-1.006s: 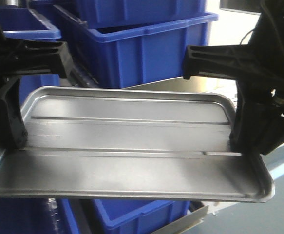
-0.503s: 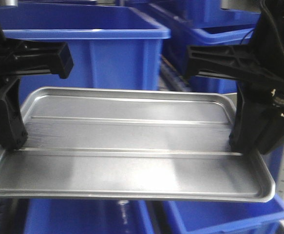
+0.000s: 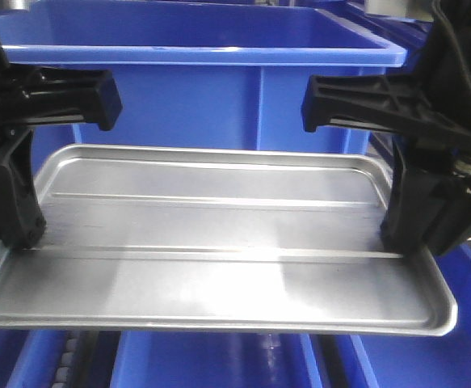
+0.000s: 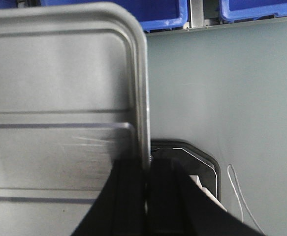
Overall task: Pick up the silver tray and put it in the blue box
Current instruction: 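Carry the tray with both grippers up to the blue bin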
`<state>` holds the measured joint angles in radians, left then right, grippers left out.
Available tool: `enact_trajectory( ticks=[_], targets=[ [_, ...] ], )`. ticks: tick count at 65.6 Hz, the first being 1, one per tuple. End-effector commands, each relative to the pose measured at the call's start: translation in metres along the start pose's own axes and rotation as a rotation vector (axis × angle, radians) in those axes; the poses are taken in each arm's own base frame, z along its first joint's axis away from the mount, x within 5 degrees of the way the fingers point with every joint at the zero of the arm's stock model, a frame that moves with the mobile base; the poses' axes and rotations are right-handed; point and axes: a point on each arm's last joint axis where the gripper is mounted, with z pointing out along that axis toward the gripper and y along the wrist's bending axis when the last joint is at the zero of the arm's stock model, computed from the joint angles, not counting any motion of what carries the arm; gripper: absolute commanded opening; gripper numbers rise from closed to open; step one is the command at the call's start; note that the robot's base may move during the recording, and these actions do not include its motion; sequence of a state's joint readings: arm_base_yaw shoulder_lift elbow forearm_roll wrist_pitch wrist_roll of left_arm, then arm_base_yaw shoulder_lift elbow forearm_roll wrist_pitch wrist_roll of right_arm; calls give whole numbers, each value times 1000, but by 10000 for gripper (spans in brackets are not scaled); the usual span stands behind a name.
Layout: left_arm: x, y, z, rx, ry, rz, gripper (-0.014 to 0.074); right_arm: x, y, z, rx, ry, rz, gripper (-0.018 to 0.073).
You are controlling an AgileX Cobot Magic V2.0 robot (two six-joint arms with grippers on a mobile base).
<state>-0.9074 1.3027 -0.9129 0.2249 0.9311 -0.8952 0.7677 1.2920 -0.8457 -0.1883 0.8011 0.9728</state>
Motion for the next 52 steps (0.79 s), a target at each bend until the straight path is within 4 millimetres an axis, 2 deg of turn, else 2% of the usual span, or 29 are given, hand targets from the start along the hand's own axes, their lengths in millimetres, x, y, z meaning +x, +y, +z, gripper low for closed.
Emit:
enact_trajectory(
  ticks=[1,52],
  targets=[
    [-4,0,-13,21,-45,8,-6,-8,1,-14,-33,-69,-20,57],
    [-4,0,-13,21,-45,8,-6,-8,1,-14,-33,-69,-20,57]
  ],
)
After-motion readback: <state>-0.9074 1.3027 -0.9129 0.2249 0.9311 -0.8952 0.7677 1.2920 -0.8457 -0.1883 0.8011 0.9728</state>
